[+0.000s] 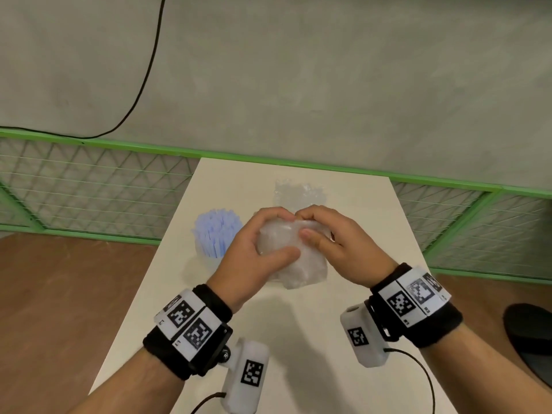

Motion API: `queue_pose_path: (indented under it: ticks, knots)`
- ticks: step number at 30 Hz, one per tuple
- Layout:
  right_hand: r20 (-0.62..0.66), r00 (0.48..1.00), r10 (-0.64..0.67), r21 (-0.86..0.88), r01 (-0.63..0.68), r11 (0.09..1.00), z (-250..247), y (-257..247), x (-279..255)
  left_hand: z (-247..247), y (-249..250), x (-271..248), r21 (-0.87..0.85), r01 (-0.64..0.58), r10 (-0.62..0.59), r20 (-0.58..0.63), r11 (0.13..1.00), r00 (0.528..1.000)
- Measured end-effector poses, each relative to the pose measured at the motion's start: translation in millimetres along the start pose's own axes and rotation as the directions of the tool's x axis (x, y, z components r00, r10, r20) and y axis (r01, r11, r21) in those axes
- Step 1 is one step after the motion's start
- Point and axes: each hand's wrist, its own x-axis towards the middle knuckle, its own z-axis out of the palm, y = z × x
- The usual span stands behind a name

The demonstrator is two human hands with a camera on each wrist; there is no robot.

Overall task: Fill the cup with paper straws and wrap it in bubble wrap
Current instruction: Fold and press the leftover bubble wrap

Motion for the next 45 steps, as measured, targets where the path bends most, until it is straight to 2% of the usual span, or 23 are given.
queue_pose_path:
  ticks: [3, 5, 7, 9, 11, 14, 16, 18, 20, 22, 24, 25, 26, 27, 28, 29, 30, 32, 34, 36, 39, 42, 45]
  knots:
    - [-0.066, 0.963, 0.26, 0.253, -0.236, 0.938, 11.5, -12.2, -0.7, -2.5, -2.9, 0.5, 0.143, -0.063, 0.071, -0.057, 0.988, 0.996]
    - [-0.163, 0.916, 0.367, 0.4, -0.278, 0.873, 25.5, -21.8, -2.6, -1.2, -2.4, -1.3, 0.157, -0.1, 0.108, -0.041, 0.982, 0.993]
    - [-0.236, 0.849, 0.473, 0.524, -0.298, 0.798, 39.0, -27.1, -3.8, 0.4, -4.1, -3.1, 0.067, -0.103, 0.105, -0.038, 0.992, 0.994]
    - [-0.223, 0.798, 0.56, 0.612, -0.333, 0.717, 45.0, -22.8, -3.6, 0.4, -6.9, -4.0, -0.069, -0.064, 0.061, -0.045, 0.996, 0.997]
    - [-0.283, 0.806, 0.52, 0.552, -0.307, 0.775, 43.7, -18.9, -1.7, -3.8, -9.0, -3.9, -0.115, -0.008, 0.006, -0.023, 0.993, 1.0]
    - [-0.434, 0.878, 0.203, 0.175, -0.139, 0.975, 29.7, -14.0, 1.4, -16.5, -3.3, -1.2, -0.096, 0.108, -0.098, 0.102, 0.989, 0.99]
    - [-0.345, 0.939, -0.017, -0.059, -0.004, 0.998, 19.9, -14.7, 4.8, -23.9, 1.1, 2.7, 0.033, 0.143, -0.146, 0.207, 0.989, 0.967]
    - [-0.249, 0.963, -0.107, -0.181, 0.062, 0.982, 16.7, -19.8, 8.9, -25.5, 5.0, 7.7, 0.236, 0.097, -0.163, 0.281, 0.967, 0.946]
    - [-0.272, 0.958, -0.095, -0.204, 0.039, 0.978, 16.6, -28.4, 13.5, -23.2, 8.5, 13.3, 0.374, 0.018, -0.131, 0.279, 0.927, 0.951]
    - [-0.377, 0.926, -0.016, -0.137, -0.038, 0.99, 17.0, -32.2, 16.3, -21.7, 10.9, 15.7, 0.407, -0.042, -0.055, 0.223, 0.912, 0.973]
    - [-0.488, 0.855, 0.176, 0.001, -0.202, 0.979, 18.6, -31.9, 16.0, -22.2, 11.4, 15.1, 0.325, -0.071, 0.028, 0.136, 0.943, 0.99]
    - [-0.49, 0.81, 0.324, 0.132, -0.298, 0.945, 20.1, -34.2, 13.7, -23.5, 11.1, 14.3, 0.285, -0.088, 0.064, 0.094, 0.955, 0.994]
    - [-0.409, 0.778, 0.477, 0.309, -0.375, 0.874, 23.6, -37.5, 10.8, -24.5, 11.4, 13.6, 0.274, -0.114, 0.1, 0.063, 0.955, 0.993]
    - [-0.244, 0.774, 0.585, 0.495, -0.419, 0.761, 28.5, -41.5, 8.0, -24.8, 12.0, 13.3, 0.276, -0.141, 0.13, 0.058, 0.951, 0.99]
    - [-0.06, 0.786, 0.615, 0.65, -0.436, 0.622, 34.2, -43.5, 5.1, -25.4, 10.5, 13.4, 0.289, -0.16, 0.143, 0.079, 0.944, 0.987]
    - [0.058, 0.796, 0.603, 0.745, -0.436, 0.504, 38.8, -48.0, 2.6, -26.1, 8.8, 14.0, 0.319, -0.17, 0.137, 0.123, 0.932, 0.983]
    - [0.096, 0.805, 0.586, 0.788, -0.421, 0.45, 42.4, -51.2, 1.7, -25.6, 8.8, 13.8, 0.352, -0.177, 0.121, 0.175, 0.919, 0.977]
    - [0.076, 0.817, 0.572, 0.79, -0.399, 0.465, 47.9, -52.7, 2.9, -26.6, 8.3, 14.2, 0.362, -0.155, 0.065, 0.248, 0.919, 0.967]
    - [0.068, 0.829, 0.555, 0.781, -0.391, 0.487, 53.3, -52.6, 6.5, -29.8, 9.1, 15.5, 0.245, -0.037, -0.022, 0.235, 0.969, 0.972]
    - [0.098, 0.828, 0.552, 0.794, -0.4, 0.458, 58.1, -53.1, 7.7, -34.6, 6.2, 17.1, 0.158, 0.048, -0.081, 0.207, 0.986, 0.975]
    - [0.114, 0.833, 0.541, 0.833, -0.377, 0.405, 55.6, -45.1, -0.3, -41.1, -0.5, 19.4, 0.253, -0.015, -0.034, 0.188, 0.967, 0.981]
    - [0.059, 0.838, 0.543, 0.814, -0.355, 0.46, 46.9, -38.4, -11.1, -39.4, -3.9, 20.1, 0.359, -0.032, -0.039, 0.188, 0.933, 0.981]
    - [-0.005, 0.809, 0.588, 0.8, -0.349, 0.487, 36.2, -30.0, -22.8, -29.3, -4.0, 16.1, 0.392, -0.044, -0.091, 0.319, 0.919, 0.943]
